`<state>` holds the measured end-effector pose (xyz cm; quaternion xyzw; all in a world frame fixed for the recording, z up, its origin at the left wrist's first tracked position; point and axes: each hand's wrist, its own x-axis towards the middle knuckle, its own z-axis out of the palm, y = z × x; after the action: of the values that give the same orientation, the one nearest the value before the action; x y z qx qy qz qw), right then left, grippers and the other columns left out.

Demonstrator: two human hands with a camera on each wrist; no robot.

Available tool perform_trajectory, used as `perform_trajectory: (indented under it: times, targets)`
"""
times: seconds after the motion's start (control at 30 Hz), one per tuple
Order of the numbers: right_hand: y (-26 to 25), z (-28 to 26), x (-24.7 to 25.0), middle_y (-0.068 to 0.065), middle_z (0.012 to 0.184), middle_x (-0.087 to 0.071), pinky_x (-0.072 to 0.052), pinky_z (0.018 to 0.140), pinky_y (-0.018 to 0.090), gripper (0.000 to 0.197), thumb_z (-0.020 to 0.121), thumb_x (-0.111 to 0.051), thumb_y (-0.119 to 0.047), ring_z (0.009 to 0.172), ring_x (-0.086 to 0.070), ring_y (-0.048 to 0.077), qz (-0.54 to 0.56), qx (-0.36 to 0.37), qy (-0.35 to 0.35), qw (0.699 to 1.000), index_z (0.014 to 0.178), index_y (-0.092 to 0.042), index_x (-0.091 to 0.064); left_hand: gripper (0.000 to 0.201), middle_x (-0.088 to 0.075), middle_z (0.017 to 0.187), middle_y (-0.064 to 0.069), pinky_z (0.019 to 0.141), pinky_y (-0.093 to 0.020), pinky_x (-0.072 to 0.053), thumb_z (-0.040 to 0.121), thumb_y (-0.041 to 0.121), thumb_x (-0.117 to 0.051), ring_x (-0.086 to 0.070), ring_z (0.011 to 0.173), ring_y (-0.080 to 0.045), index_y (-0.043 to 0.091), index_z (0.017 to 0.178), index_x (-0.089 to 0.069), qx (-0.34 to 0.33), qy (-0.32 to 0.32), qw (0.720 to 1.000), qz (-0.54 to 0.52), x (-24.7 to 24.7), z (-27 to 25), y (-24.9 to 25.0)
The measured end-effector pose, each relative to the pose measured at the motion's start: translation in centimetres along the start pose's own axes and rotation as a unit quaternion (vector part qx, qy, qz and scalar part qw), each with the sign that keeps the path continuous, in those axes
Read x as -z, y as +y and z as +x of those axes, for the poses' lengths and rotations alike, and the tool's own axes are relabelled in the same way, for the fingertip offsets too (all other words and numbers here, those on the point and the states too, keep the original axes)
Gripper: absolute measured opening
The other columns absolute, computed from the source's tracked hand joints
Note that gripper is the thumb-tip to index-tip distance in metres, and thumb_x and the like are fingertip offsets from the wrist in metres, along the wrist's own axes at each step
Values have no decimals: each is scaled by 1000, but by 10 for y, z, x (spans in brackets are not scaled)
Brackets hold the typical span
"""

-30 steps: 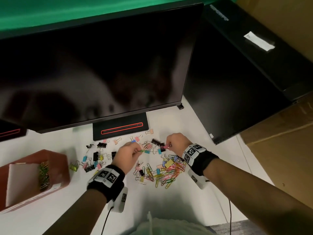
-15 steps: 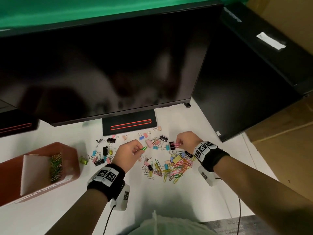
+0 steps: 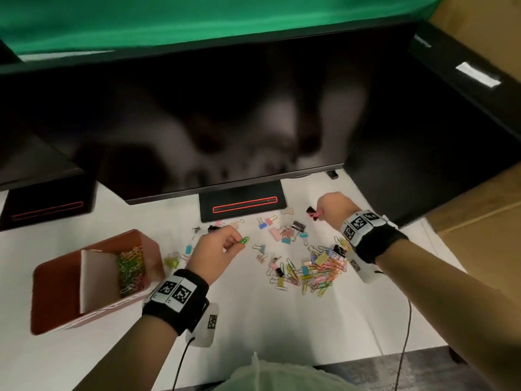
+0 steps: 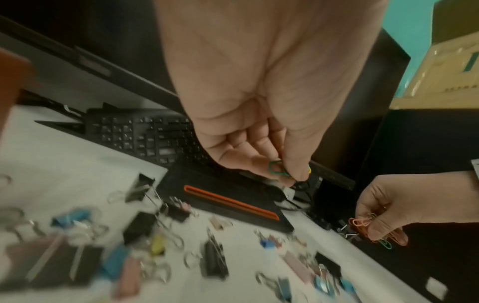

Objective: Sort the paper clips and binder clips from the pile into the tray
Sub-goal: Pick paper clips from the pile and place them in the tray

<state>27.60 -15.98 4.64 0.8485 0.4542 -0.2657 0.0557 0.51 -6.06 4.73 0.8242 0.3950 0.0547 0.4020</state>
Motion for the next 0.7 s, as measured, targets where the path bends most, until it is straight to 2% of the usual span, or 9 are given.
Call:
perform_trajectory:
  times: [0.07, 0.13, 0.23, 0.3, 0.37, 0.47, 0.6, 0.7]
  targets:
    - [-26, -2, 17, 13, 103, -66, -47, 79, 30, 17, 87, -56, -13, 98, -62, 30, 0, 17, 34, 999, 99, -7, -67, 7, -62, 79, 8, 65, -14, -43, 82, 20, -67, -57, 76, -1, 22, 86, -62, 8, 27, 1000, -10, 27, -6, -10]
    - [-68, -3, 31, 12, 103, -68, -49, 86, 32, 18, 87, -58, -11, 100, -62, 30, 8, 55, 44, 997, 102, -9, -68, 8, -64, 81, 7, 63, -14, -44, 82, 19, -68, -57, 76, -1, 21, 87, -62, 20, 66, 998, -14, 56, -16, -26]
    - [-148, -12, 42, 12, 110, -66, -50, 94, 36, 23, 90, -57, -13, 104, -62, 30, 3, 107, -6, 994, 110, -9, -67, 7, -64, 78, 7, 64, -15, -44, 81, 19, -69, -58, 74, -3, 19, 85, -63, 52, 111, 992, -24, 99, -34, -54]
    - [-191, -19, 39, 11, 107, -65, -51, 91, 36, 22, 90, -55, -12, 100, -62, 28, 8, 153, -15, 988, 107, -11, -68, 8, -63, 77, 7, 66, -14, -42, 80, 17, -69, -57, 73, -4, 21, 82, -63, 67, 119, 990, -34, 121, -47, -73]
    - [-223, -25, 31, 8, 104, -65, -49, 82, 29, 18, 89, -58, -14, 93, -61, 22, 28, 204, -3, 979, 103, -13, -69, 13, -63, 77, 7, 69, -14, -42, 80, 16, -70, -57, 73, -5, 26, 79, -61, 81, 121, 988, -53, 137, -57, -93]
    - [-263, -28, 19, 6, 102, -67, -45, 79, 26, 16, 87, -63, -16, 96, -60, 20, 47, 254, -5, 966, 102, -12, -68, 13, -63, 80, 4, 70, -14, -43, 79, 17, -71, -58, 77, -7, 26, 81, -61, 116, 130, 983, -60, 150, -66, -118]
    - [-322, -23, -7, 6, 102, -67, -46, 81, 28, 16, 86, -65, -16, 97, -61, 21, 83, 293, -11, 952, 101, -13, -67, 13, -62, 83, 4, 74, -21, -46, 78, 19, -72, -59, 79, -10, 23, 85, -61, 160, 155, 972, -70, 156, -67, -142]
    - [-356, -20, -31, 7, 106, -67, -45, 83, 26, 22, 85, -67, -17, 100, -61, 21, 129, 291, -31, 948, 106, -12, -65, 11, -67, 90, -2, 83, -35, -53, 81, 16, -68, -65, 82, -16, 21, 89, -62, 198, 135, 967, -85, 154, -61, -159]
